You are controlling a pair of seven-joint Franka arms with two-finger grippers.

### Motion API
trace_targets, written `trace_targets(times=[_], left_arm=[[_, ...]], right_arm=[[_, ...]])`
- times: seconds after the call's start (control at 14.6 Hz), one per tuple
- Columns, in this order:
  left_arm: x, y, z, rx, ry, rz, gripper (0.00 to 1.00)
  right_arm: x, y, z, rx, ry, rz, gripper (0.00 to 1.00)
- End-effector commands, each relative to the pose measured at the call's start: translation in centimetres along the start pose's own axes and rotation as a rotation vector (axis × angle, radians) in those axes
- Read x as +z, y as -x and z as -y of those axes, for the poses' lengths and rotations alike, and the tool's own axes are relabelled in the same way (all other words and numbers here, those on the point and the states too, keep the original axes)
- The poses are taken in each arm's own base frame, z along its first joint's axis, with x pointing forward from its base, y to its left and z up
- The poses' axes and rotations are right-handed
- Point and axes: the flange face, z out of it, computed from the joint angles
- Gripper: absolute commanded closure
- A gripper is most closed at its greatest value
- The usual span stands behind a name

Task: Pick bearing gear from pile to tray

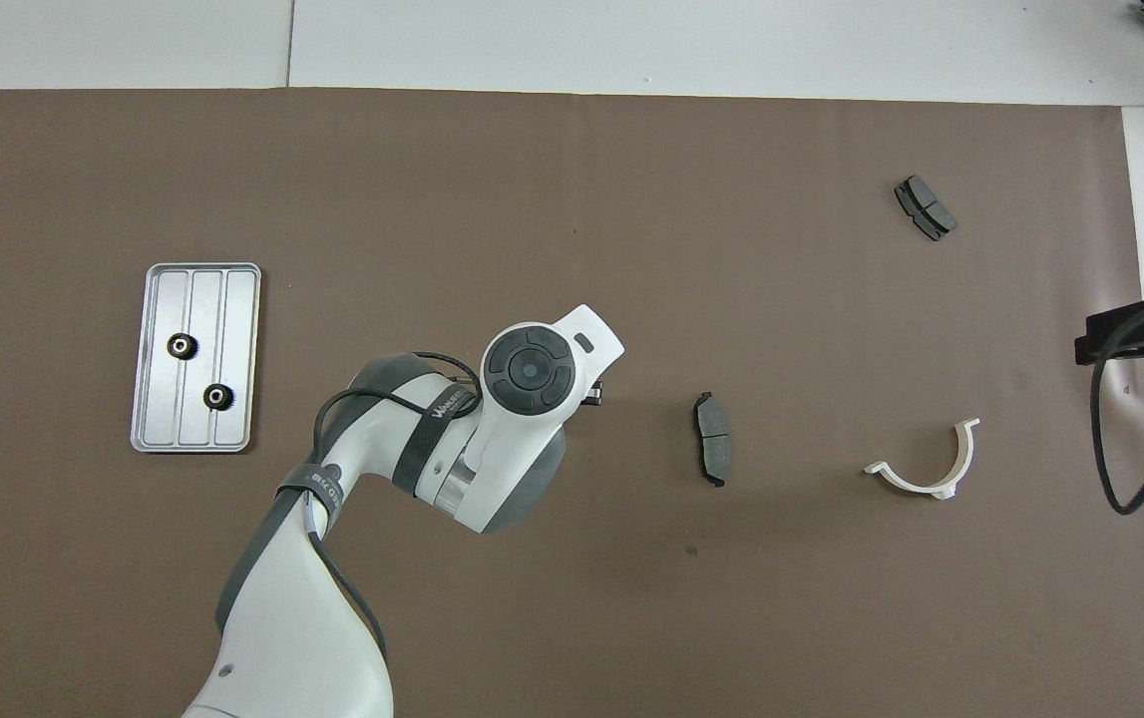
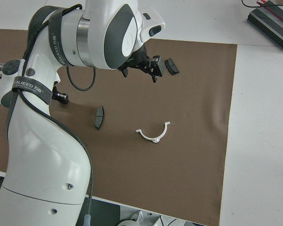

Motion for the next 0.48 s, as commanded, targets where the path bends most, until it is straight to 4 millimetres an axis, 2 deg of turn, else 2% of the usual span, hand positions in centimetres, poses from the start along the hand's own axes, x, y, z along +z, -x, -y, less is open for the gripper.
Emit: trace_targets(times=[0.0,0.14,0.21,0.34,0.41], left_arm=[[0.2,0.7,0.1,-0.008,-0.002,0.021,1.00],[-0.8,0.1,-0.1,-0.012,-0.007,0.032,1.00],[-1.1,-0.3,0.3,-0.018,-0.013,0.037,1.00],[-3.0,-1.0,1.1,-0.027,-0.008,0.031,1.00],[-4.0,-1.6,2.1,-0.038,-0.002,0.021,1.00]], right_arm=[[-0.1,0.7,0.1,0.012,-0.009,-0.006,0.00],[-0.1,0.7,0.1,0.012,-0.009,-0.006,0.00],[-0.1,0.7,0.1,0.012,-0.009,-0.006,0.00],[-0.1,0.7,0.1,0.012,-0.009,-0.006,0.00],[-0.1,0.7,0.1,0.012,-0.009,-0.006,0.00]])
